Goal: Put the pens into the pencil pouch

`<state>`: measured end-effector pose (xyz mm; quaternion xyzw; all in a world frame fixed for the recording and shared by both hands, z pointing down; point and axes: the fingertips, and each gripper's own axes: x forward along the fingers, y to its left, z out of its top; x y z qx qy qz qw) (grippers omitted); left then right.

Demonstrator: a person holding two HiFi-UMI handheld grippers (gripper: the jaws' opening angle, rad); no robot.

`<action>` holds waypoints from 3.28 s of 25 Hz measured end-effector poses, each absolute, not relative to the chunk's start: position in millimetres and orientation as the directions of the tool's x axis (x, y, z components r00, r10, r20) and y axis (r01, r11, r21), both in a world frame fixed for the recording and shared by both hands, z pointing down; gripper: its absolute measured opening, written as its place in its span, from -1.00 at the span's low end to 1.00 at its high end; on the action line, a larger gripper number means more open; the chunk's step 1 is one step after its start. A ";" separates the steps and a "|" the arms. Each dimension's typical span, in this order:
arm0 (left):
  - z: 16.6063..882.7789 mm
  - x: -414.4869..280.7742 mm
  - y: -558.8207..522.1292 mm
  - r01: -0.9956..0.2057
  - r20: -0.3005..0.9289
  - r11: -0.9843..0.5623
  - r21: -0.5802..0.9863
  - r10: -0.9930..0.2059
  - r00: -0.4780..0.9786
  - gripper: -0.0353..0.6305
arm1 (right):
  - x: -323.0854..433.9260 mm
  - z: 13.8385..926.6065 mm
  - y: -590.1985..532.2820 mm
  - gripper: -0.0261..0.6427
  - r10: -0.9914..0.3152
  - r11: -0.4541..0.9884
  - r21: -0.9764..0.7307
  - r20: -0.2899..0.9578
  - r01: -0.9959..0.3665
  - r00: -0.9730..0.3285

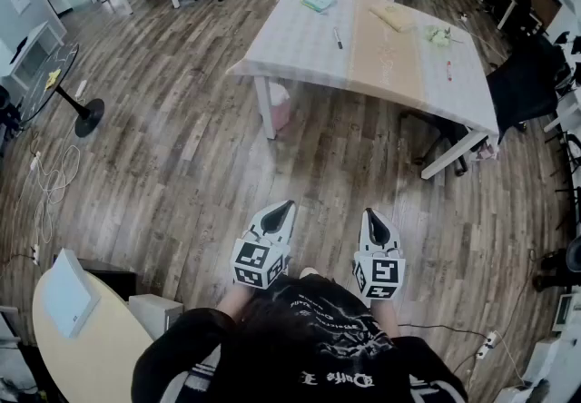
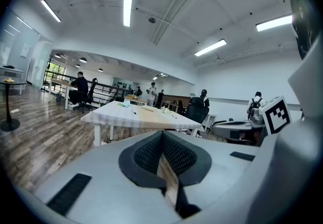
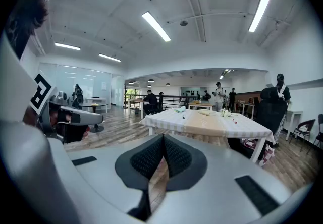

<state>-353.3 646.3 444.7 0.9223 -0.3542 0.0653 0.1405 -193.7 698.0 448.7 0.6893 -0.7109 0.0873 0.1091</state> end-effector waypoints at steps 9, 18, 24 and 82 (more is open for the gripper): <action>447.7 -343.4 647.3 -0.672 0.220 -0.710 0.211 -0.635 0.740 -0.83 | -182.6 451.0 699.5 -0.90 -0.961 0.037 0.027 0.276 -0.999 -0.028; 444.4 -333.7 650.2 -0.664 0.195 -0.708 0.239 -0.635 0.747 -0.81 | -165.0 448.7 703.4 -0.62 -0.970 0.037 -0.010 0.241 -0.999 -0.038; 439.9 -325.7 646.5 -0.675 0.181 -0.700 0.233 -0.651 0.737 -0.27 | -144.3 447.5 706.3 -0.39 -0.972 0.036 -0.035 0.231 -0.999 -0.043; 475.7 -295.1 246.5 -0.566 0.236 -0.787 0.246 -0.518 0.822 0.01 | -135.2 467.2 345.4 -0.12 -0.956 -0.133 -0.022 0.265 -0.991 0.123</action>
